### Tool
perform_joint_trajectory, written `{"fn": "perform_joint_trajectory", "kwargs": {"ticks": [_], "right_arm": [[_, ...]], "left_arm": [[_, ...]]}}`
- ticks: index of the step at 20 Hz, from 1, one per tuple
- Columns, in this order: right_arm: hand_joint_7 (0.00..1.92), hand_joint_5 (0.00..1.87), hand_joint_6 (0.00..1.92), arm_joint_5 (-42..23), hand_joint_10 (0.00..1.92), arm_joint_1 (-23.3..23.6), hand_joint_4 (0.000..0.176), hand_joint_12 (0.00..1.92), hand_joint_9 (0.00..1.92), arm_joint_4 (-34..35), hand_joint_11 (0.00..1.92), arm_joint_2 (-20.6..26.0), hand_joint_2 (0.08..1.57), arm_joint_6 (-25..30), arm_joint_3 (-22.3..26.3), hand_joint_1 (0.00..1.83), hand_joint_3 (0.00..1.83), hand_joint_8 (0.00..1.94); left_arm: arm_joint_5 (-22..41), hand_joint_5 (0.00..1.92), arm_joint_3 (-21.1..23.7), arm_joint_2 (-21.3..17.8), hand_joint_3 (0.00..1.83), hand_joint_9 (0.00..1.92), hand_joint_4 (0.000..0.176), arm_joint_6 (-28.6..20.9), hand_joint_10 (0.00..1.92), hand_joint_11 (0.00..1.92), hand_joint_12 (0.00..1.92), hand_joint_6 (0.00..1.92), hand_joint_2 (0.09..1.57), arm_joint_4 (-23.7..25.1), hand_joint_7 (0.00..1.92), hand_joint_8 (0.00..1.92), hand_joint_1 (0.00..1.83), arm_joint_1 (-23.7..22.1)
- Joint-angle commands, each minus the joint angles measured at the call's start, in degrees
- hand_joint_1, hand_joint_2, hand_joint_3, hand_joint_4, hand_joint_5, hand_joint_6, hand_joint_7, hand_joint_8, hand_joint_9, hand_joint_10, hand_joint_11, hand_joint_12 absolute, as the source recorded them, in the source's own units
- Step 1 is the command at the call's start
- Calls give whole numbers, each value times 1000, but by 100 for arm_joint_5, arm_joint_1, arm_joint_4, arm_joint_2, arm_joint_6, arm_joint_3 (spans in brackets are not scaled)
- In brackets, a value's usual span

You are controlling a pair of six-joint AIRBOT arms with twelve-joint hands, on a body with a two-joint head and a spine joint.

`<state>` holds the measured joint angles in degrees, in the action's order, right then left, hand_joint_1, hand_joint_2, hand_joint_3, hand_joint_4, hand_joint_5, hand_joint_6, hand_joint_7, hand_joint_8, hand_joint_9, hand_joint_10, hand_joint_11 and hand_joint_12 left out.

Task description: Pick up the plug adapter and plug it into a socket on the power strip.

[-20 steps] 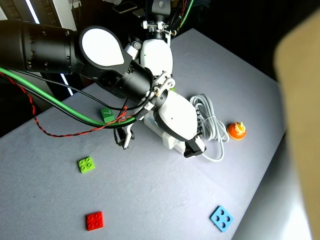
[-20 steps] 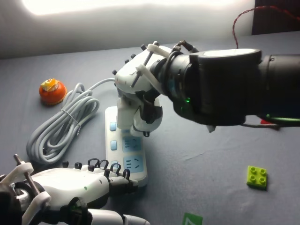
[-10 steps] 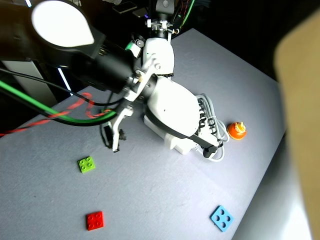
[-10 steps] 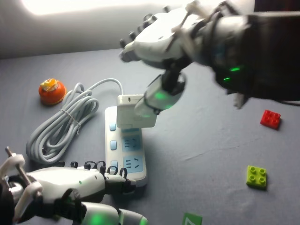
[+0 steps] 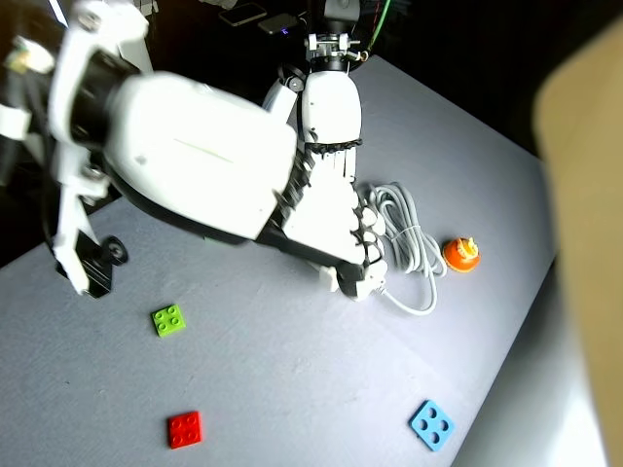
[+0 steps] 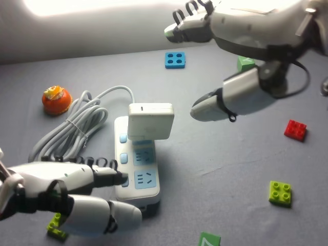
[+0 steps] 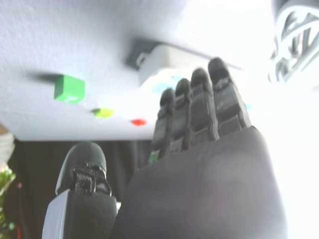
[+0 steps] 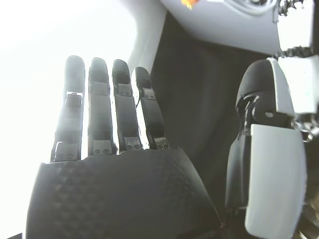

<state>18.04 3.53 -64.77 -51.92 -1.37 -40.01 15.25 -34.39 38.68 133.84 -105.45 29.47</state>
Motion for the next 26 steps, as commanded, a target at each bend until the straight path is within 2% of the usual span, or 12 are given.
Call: {"fn": "perform_joint_trajectory", "kwargs": {"ticks": [1,8,9,10,11,12,14,15,16,19,22,26], "right_arm": [[406,357,9,-366,12,21,0,1043,390,-194,0,133,1013,73,56,423,7,6],[812,729,33,-1215,70,-549,0,1331,759,-195,235,1183,1069,885,397,477,1,37],[904,827,22,-1297,199,-630,0,1420,815,-195,346,1322,1079,1001,463,488,0,57],[975,921,60,-1388,731,-700,0,1579,747,-195,439,1443,1108,1014,540,470,9,175],[915,957,199,-1403,1099,-758,0,1682,696,-196,504,1535,1142,1015,623,441,8,518],[909,866,797,-1403,1330,-814,0,1752,786,-196,659,1617,1183,1005,702,449,7,911],[929,790,1479,-1393,1678,-802,0,1901,929,-196,866,1672,1216,932,782,463,2,1528],[894,712,1814,-1357,1872,-804,0,1917,986,-196,1028,1684,1224,968,798,498,4,1854],[985,803,1900,-1314,1911,-851,0,1920,1127,-196,1198,1706,1208,1021,813,549,0,1924],[1175,1078,1921,-1431,1921,-1004,0,1921,1384,-196,1575,1769,1242,821,818,537,5,1941],[1335,1174,1921,-1491,1921,-1086,0,1921,1521,-196,1705,1808,1397,704,817,473,14,1941],[1290,1155,1921,-1556,1921,-1086,0,1921,1472,-196,1664,1827,1443,738,816,547,4,1941]], "left_arm": [[-81,131,-22,-51,0,102,0,43,0,0,336,0,1225,75,130,0,0,-103],[-129,339,-222,-293,0,421,0,365,12,9,760,3,1237,74,450,6,70,-654],[-147,406,-259,-338,0,514,0,443,20,77,826,5,1241,74,542,9,99,-749],[-156,516,-303,-385,0,614,0,507,36,157,893,12,1257,74,639,14,131,-852],[-171,609,-349,-427,0,682,0,547,47,215,952,15,1267,73,700,15,170,-915],[-203,794,-406,-465,1,845,0,593,148,386,1108,64,1277,73,849,65,222,-962],[-304,739,-507,-540,3,734,0,723,1353,593,1677,1097,1317,73,758,1234,276,-1098],[-362,740,-546,-572,2,765,0,845,1689,643,1872,1503,1330,73,819,1560,336,-1178],[-423,788,-583,-595,0,871,0,1011,1875,814,1911,1749,1319,72,861,1849,473,-1287],[-365,1150,-652,-652,4,1186,0,1110,1921,1172,1921,1920,1326,68,1167,1920,551,-1604],[-368,1375,-673,-708,3,1441,0,1505,1921,1457,1921,1921,1352,63,1392,1921,573,-1953],[-333,1388,-613,-837,1,1479,0,1839,1921,1514,1921,1921,1364,-90,1443,1921,630,-2178]]}}
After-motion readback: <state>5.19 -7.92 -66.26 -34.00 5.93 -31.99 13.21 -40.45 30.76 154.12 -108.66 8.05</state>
